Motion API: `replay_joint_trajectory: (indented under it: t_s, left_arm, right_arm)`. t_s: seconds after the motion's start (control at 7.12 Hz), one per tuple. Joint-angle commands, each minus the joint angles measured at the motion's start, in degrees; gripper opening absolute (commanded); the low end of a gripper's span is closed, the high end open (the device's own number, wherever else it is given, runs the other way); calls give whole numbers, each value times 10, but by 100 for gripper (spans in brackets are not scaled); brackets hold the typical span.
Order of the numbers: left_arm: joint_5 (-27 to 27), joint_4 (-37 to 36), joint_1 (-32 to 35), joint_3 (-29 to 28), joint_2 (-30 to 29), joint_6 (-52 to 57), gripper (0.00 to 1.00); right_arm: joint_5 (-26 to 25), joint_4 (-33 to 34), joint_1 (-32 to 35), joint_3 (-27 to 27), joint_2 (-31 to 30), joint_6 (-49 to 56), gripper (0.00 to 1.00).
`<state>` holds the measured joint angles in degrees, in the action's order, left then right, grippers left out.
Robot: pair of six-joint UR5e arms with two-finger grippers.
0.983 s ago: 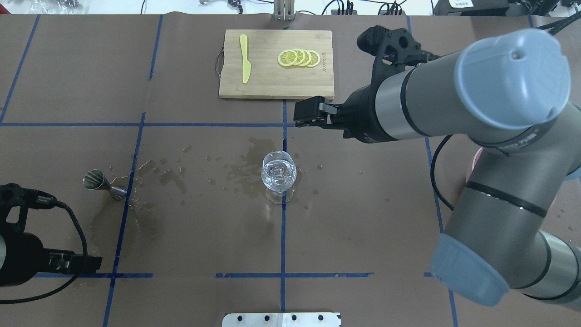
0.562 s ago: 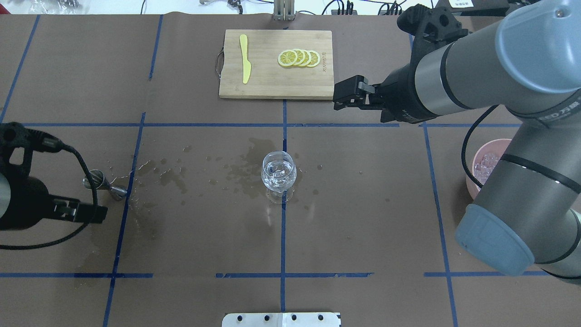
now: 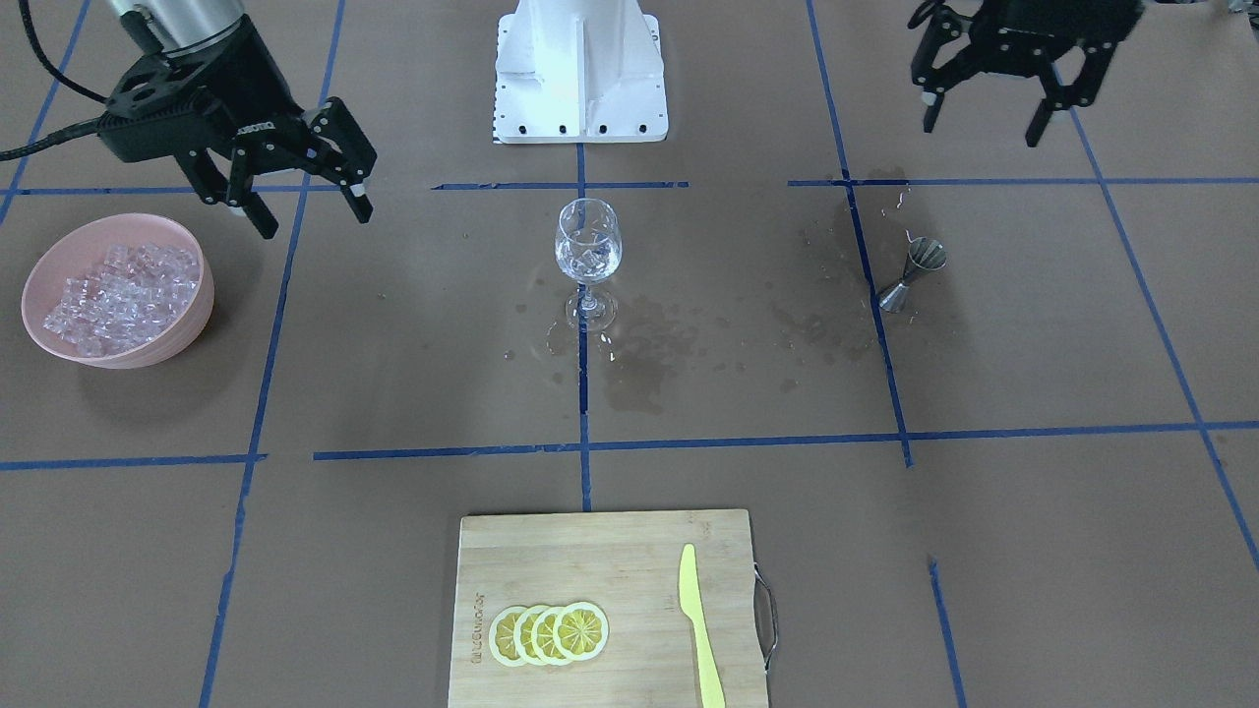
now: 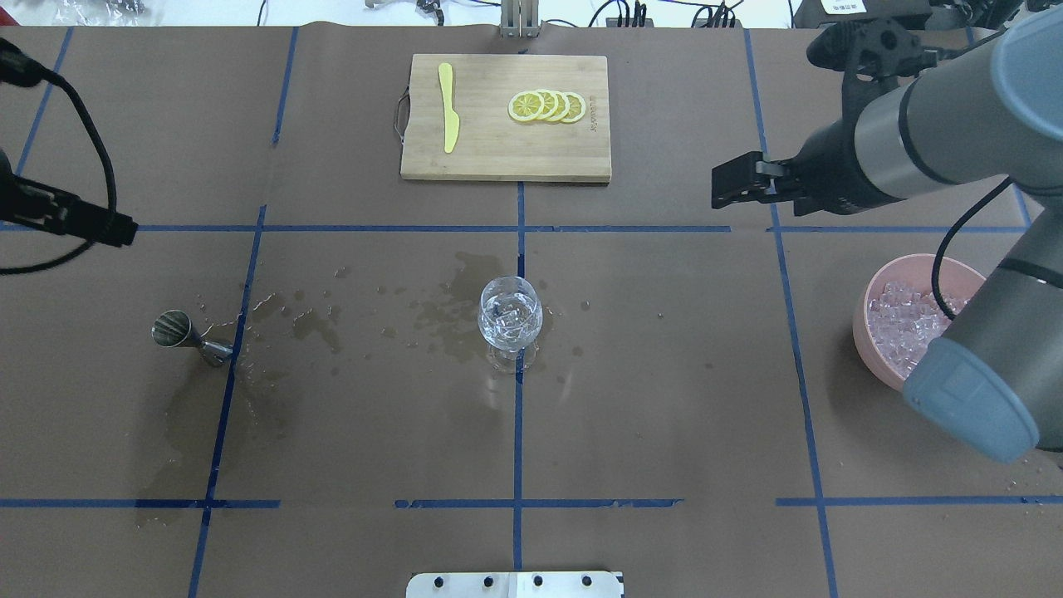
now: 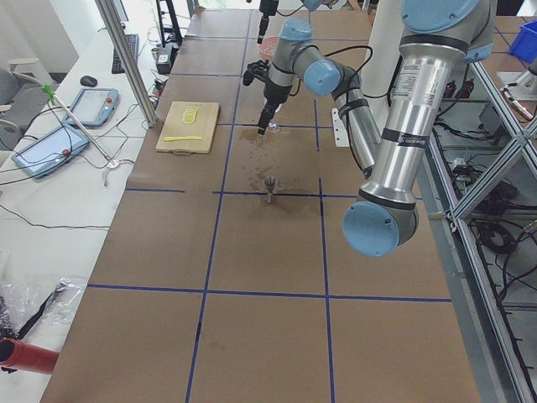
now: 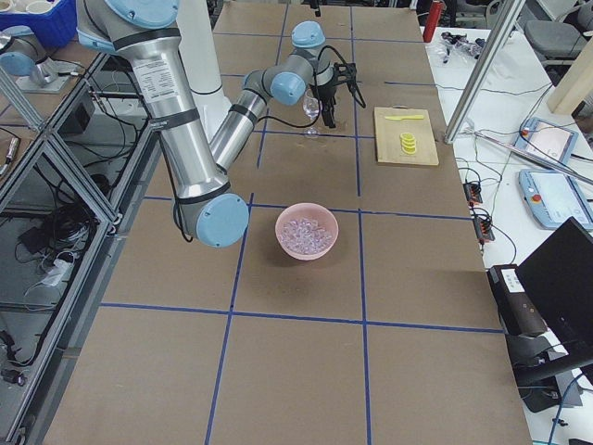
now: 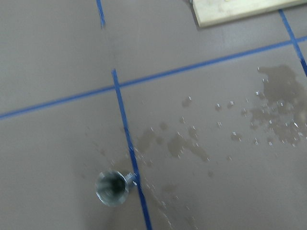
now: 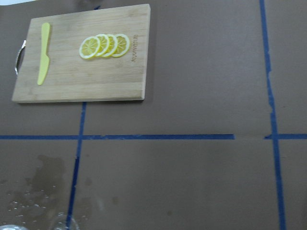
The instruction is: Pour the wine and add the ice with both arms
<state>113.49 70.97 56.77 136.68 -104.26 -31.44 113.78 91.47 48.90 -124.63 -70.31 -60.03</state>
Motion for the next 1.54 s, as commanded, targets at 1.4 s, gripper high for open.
replay_joint_trajectory:
  t_s: [1.4]
  left_arm:
    - [155, 115, 351, -373, 121, 398, 100]
  right_arm:
    - [179, 74, 372, 235, -170, 641, 100]
